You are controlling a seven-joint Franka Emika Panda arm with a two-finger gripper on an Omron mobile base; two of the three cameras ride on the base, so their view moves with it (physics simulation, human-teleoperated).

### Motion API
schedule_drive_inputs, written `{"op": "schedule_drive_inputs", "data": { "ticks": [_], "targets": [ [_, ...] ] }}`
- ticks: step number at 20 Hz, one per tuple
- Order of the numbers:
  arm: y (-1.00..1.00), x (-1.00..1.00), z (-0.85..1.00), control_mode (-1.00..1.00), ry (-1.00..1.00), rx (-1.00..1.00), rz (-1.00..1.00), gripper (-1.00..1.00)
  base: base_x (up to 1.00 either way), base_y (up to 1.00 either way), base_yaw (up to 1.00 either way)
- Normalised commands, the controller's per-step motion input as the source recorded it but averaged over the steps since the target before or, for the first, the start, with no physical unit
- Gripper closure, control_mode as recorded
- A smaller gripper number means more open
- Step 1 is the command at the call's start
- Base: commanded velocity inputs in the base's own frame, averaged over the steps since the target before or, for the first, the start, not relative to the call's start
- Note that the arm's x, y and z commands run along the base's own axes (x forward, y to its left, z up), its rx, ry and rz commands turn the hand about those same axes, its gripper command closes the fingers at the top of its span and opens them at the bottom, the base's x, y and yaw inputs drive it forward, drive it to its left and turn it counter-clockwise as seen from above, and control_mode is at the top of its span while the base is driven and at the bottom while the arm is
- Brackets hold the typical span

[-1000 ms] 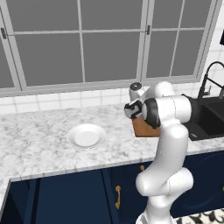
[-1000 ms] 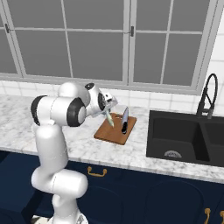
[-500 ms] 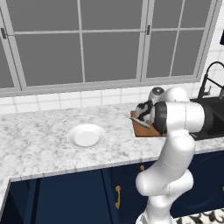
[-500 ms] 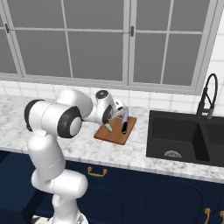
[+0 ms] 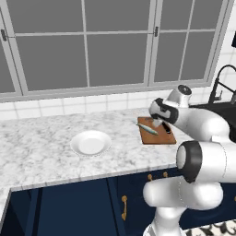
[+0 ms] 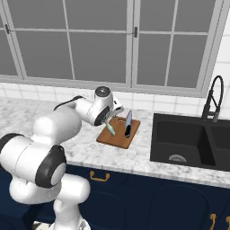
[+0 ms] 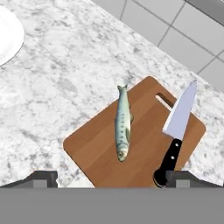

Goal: Pick up the knife from the drawer and place it on the cutting board. Then place the meat from the plate to the cutting board.

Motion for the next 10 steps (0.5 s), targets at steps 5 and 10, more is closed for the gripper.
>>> {"op": "schedule_drive_inputs", "data": {
  "ticks": [5,10],
  "targets": [
    [0.61,-0.78,0.60,-1.00,0.01,0.22,-0.08,-1.00,0.00,0.00,0.00],
    [0.43,-0.67,0.80,-1.00,0.13,0.15,-0.05,-1.00,0.00,0.00,0.00]
  ]
}}
